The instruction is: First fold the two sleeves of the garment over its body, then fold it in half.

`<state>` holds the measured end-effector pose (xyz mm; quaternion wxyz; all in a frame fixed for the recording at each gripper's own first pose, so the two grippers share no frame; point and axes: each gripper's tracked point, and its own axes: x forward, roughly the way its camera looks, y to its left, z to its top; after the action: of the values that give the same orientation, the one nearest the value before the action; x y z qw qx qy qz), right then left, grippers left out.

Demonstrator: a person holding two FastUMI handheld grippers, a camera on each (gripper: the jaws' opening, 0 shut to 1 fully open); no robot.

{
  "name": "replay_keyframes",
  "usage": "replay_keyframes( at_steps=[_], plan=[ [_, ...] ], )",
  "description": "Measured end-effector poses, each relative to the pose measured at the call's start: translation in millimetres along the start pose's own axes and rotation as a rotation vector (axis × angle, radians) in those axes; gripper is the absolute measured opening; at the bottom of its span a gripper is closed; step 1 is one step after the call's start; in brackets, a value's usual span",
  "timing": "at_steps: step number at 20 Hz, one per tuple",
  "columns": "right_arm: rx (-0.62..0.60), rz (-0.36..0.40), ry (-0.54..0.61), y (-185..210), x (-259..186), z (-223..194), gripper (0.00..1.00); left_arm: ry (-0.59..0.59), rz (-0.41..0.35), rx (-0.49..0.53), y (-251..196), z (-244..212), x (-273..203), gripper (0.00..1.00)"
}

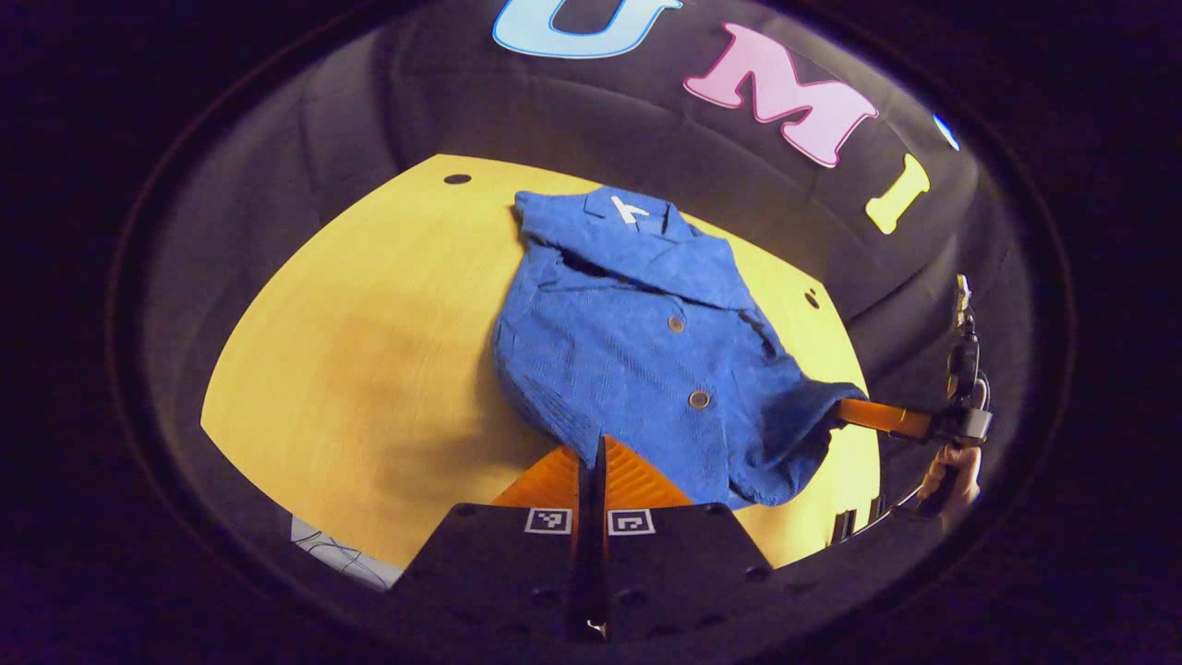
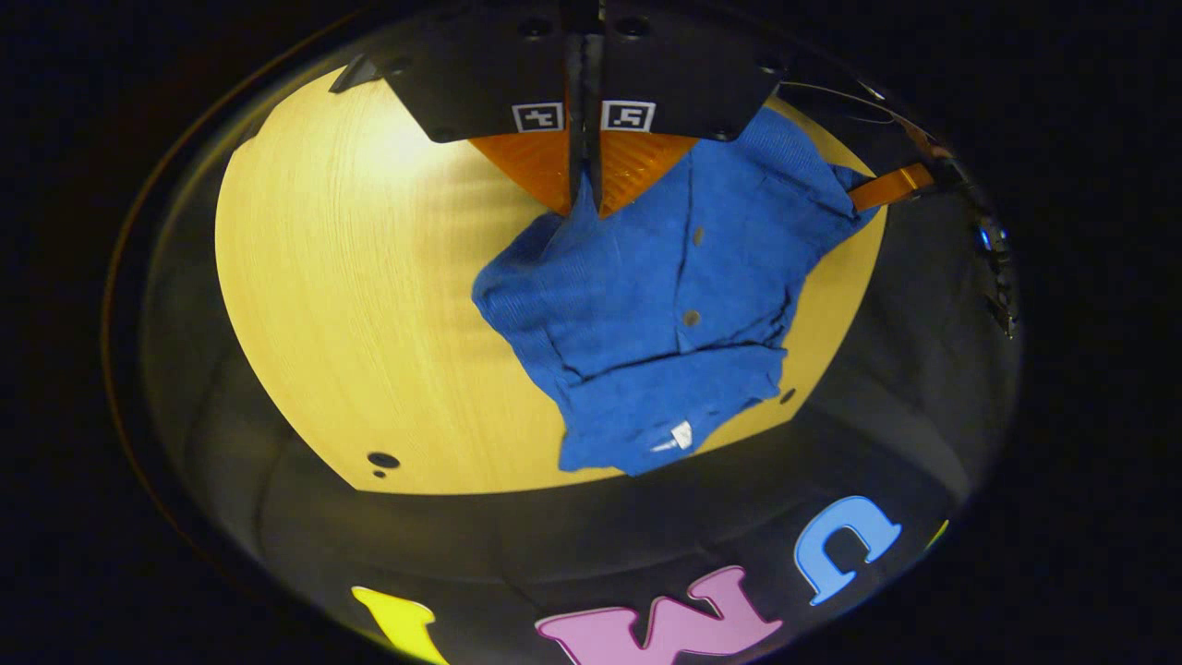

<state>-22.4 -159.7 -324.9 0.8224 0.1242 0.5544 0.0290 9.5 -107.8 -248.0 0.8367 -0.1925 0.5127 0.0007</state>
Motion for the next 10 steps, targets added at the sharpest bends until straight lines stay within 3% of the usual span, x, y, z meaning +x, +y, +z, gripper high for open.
replay_keyframes(
  at_steps=[5, 10],
  plan=[
    [-0.008, 0.119, -0.148, 48, 7, 111, 0.01, -0.145, -0.035, 0.015, -14, 116, 6, 0.00],
    [-0.042, 0.151, -0.287, 63, 36, 225, 0.00, -0.266, -0.043, 0.004, -31, 222, 42, 0.00]
  ],
)
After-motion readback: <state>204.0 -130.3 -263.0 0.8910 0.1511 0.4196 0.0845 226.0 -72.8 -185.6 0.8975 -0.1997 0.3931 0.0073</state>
